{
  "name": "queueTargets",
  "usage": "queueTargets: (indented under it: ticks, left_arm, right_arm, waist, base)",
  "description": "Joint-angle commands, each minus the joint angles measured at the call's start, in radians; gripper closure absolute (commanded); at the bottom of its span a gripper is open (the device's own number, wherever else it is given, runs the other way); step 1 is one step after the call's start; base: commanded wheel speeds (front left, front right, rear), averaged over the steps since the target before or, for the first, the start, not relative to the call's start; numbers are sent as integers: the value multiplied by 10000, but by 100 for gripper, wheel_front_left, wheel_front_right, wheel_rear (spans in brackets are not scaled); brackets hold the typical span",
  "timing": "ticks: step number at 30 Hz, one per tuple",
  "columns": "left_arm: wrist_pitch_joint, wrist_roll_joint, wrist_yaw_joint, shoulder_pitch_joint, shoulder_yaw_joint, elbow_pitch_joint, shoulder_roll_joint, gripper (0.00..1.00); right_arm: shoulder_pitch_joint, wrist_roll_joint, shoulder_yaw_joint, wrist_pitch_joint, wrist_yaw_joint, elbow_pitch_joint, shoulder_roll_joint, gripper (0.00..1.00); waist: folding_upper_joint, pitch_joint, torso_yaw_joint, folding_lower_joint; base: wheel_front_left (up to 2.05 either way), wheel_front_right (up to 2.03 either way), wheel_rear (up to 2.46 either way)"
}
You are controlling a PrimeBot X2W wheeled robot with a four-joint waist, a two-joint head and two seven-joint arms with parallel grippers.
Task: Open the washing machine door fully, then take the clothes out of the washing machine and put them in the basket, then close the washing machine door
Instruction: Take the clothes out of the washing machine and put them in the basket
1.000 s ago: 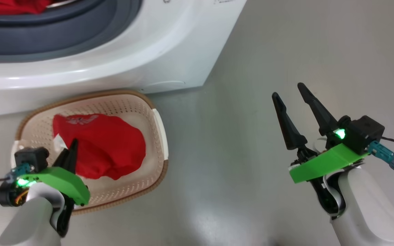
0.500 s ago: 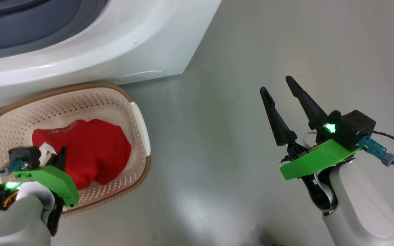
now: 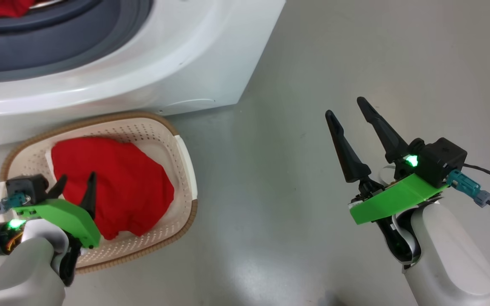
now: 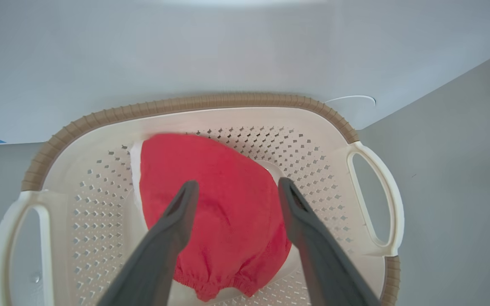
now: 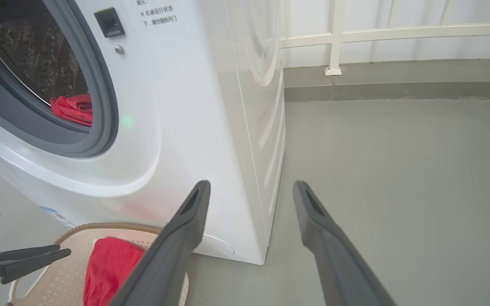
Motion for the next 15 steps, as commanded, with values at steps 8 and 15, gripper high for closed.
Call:
queueTargets:
  ticks: [8, 15]
  left_arm:
    - [-82, 347, -31, 521, 1278, -885, 342, 0]
    - [-82, 1603, -31, 1156, 2728, -2028, 271, 0]
  right_arm:
    - [420, 5, 45, -74, 16, -61, -225, 0]
    - [738, 93, -19, -74, 16, 47, -456, 0]
  waist:
    - [0, -774, 451, 0]
    - [0, -1502, 828, 0]
  base:
    - [0, 0, 0]
    - [0, 0, 0]
